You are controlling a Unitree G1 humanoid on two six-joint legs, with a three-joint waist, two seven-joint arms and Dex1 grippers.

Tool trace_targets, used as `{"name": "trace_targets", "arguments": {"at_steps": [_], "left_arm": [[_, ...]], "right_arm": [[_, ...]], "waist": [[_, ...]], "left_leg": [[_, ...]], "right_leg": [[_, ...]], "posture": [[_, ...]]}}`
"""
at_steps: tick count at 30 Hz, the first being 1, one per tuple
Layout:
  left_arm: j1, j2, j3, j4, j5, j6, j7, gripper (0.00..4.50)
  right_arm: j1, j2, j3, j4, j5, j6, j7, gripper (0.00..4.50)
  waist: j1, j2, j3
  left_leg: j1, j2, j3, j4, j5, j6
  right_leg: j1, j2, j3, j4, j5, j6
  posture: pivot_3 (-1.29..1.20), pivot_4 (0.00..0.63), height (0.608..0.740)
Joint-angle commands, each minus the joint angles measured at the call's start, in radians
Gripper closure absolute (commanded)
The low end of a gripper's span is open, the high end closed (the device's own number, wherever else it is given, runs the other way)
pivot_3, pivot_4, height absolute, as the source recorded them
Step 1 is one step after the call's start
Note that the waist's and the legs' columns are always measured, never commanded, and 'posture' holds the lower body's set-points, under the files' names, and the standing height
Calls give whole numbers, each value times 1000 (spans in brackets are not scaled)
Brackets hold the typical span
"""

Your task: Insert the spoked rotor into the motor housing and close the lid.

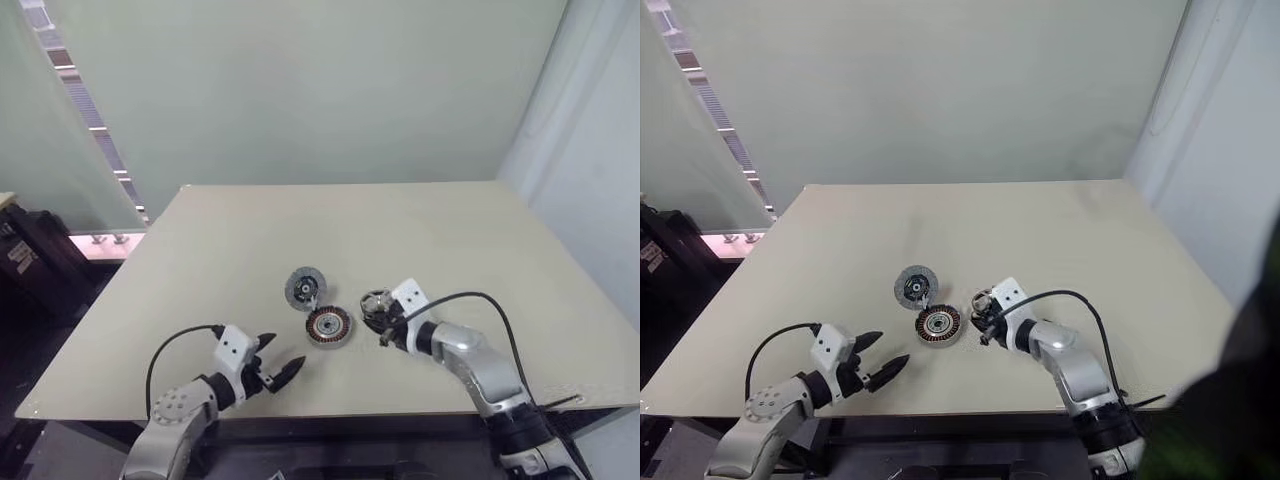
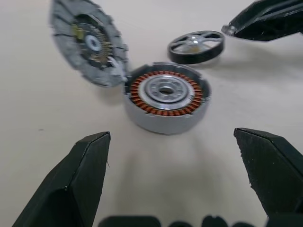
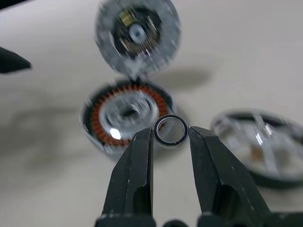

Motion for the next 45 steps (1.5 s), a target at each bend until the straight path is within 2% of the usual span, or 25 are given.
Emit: {"name": "trace_targets", "arguments": {"at_steps": [1, 12, 22, 45], "left_arm": [[-11, 0, 25, -16, -13, -21, 5, 0], [13, 1, 40, -57, -16, -21, 27, 0], [47, 2, 56, -111, -17, -4, 46, 0], [70, 6, 62, -151, -14, 18, 68, 0]], "right_arm": [[-60, 29, 15, -20, 0, 23, -15, 3698], [-196, 135, 93, 235, -64, -45, -36, 3698], [-259, 201, 88, 435, -97, -145, -40, 3698], [-276, 241, 77, 560, -127, -211, -32, 3698]], "waist": [[0, 0, 0], [-2, 0, 0], [-5, 1, 0], [-23, 1, -1]], "left_leg": [[0, 0, 0, 0, 0, 0], [0, 0, 0, -2, 0, 0], [-1, 0, 0, -2, 0, 0], [-1, 0, 1, -2, 0, 0]], "right_leg": [[-1, 0, 0, 0, 0, 0], [-3, 0, 0, 0, 1, 0], [-5, 0, 1, 1, 1, 0], [-6, 1, 4, 3, 1, 0]], "posture": [[0, 0, 740], [0, 0, 740], [0, 0, 740], [0, 0, 740]]}}
